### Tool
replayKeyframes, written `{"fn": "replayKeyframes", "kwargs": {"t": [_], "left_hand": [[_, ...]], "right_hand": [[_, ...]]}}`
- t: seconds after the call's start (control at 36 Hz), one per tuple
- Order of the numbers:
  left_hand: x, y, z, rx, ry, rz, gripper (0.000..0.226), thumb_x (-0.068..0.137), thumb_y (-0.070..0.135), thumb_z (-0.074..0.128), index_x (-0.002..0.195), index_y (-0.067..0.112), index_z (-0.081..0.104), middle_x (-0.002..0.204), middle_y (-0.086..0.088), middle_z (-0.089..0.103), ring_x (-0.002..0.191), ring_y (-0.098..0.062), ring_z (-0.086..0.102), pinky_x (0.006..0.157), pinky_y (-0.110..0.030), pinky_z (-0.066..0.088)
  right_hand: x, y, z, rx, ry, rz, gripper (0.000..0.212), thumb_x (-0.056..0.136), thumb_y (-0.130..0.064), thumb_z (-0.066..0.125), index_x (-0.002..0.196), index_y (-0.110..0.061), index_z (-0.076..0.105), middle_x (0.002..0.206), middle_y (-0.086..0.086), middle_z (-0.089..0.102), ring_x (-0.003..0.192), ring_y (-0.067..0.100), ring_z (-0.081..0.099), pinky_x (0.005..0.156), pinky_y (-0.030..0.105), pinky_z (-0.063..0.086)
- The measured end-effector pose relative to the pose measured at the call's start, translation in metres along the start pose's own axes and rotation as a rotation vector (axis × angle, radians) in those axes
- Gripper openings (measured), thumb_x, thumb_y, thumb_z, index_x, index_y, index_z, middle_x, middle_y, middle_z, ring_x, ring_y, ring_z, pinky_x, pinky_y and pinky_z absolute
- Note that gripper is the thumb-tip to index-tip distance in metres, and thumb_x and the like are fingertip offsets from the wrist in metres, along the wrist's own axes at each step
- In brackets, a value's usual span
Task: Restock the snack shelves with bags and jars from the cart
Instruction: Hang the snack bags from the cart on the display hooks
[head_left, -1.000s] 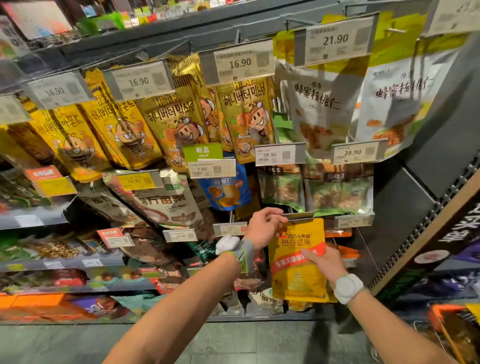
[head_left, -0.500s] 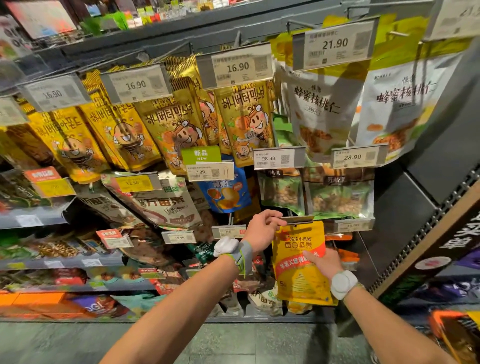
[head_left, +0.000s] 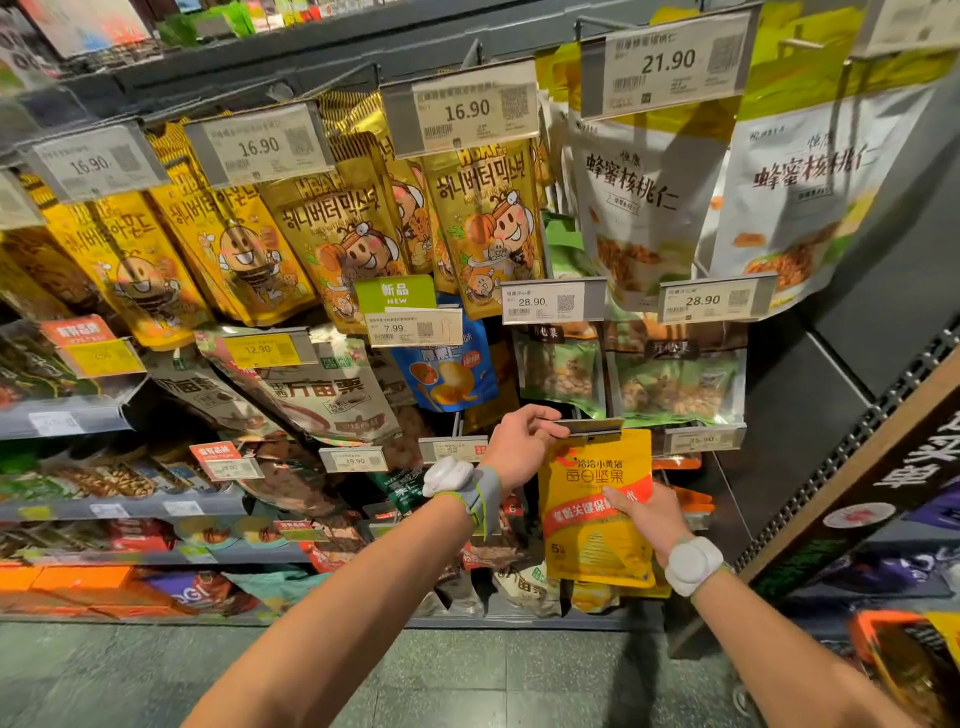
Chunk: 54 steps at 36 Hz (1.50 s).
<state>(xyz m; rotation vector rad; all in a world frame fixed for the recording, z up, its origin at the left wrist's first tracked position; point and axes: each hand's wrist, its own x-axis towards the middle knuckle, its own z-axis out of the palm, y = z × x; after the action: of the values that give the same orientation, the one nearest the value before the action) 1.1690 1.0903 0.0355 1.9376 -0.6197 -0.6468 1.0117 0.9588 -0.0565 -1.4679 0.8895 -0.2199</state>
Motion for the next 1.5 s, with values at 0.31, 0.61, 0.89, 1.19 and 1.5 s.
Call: {"fn": "replayKeyframes", "kwargs": {"t": [0.31, 0.61, 0.89, 1.19, 1.5], "left_hand": [[-0.003, 0.003, -0.001, -0.009, -0.009, -0.017, 0.025, 0.103, 0.003, 0.043, 0.114, 0.018, 0.059, 0.105, -0.001, 0.076, 0.091, -0.008, 0.066, 0.071, -0.025, 0.052], [-0.009, 0.005, -0.001, 0.004, -0.015, -0.017, 0.031, 0.101, 0.000, 0.041, 0.107, 0.024, 0.059, 0.104, -0.003, 0.076, 0.097, -0.018, 0.070, 0.078, -0.043, 0.057], [-0.052, -0.048, 0.018, -0.085, -0.006, -0.053, 0.026, 0.097, -0.007, 0.044, 0.099, 0.017, 0.054, 0.090, -0.010, 0.072, 0.056, -0.022, 0.064, 0.050, -0.026, 0.049], [-0.062, -0.082, 0.060, 0.301, -0.523, -0.285, 0.015, 0.099, 0.007, 0.049, 0.092, 0.020, 0.054, 0.075, 0.003, 0.055, 0.060, -0.011, 0.058, 0.053, -0.019, 0.052], [-0.062, -0.026, 0.176, 0.192, -0.574, -0.037, 0.026, 0.077, 0.002, 0.061, 0.085, 0.026, 0.057, 0.051, 0.010, 0.053, 0.047, -0.009, 0.048, 0.055, -0.033, 0.047]], "right_hand": [[0.002, -0.010, 0.009, -0.059, -0.004, 0.008, 0.022, 0.085, -0.016, 0.079, 0.105, -0.015, 0.070, 0.101, 0.006, 0.073, 0.097, 0.026, 0.067, 0.093, 0.042, 0.050], [0.037, 0.019, 0.016, -0.131, 0.084, 0.114, 0.067, 0.069, -0.055, 0.084, 0.113, -0.007, 0.069, 0.106, 0.008, 0.072, 0.104, 0.030, 0.067, 0.095, 0.044, 0.052], [0.057, 0.073, 0.021, -0.269, 0.069, 0.309, 0.048, 0.068, -0.046, 0.080, 0.098, -0.014, 0.062, 0.100, 0.016, 0.063, 0.092, 0.029, 0.061, 0.084, 0.038, 0.049], [-0.024, 0.029, 0.014, -0.159, -0.077, 0.391, 0.014, 0.098, -0.011, 0.054, 0.084, -0.013, 0.057, 0.062, -0.001, 0.055, 0.049, 0.010, 0.048, 0.051, 0.022, 0.034], [-0.107, 0.051, -0.089, 0.083, 0.212, 0.415, 0.022, 0.103, -0.011, 0.047, 0.083, -0.017, 0.052, 0.059, 0.003, 0.057, 0.041, 0.012, 0.047, 0.041, 0.017, 0.034]]}}
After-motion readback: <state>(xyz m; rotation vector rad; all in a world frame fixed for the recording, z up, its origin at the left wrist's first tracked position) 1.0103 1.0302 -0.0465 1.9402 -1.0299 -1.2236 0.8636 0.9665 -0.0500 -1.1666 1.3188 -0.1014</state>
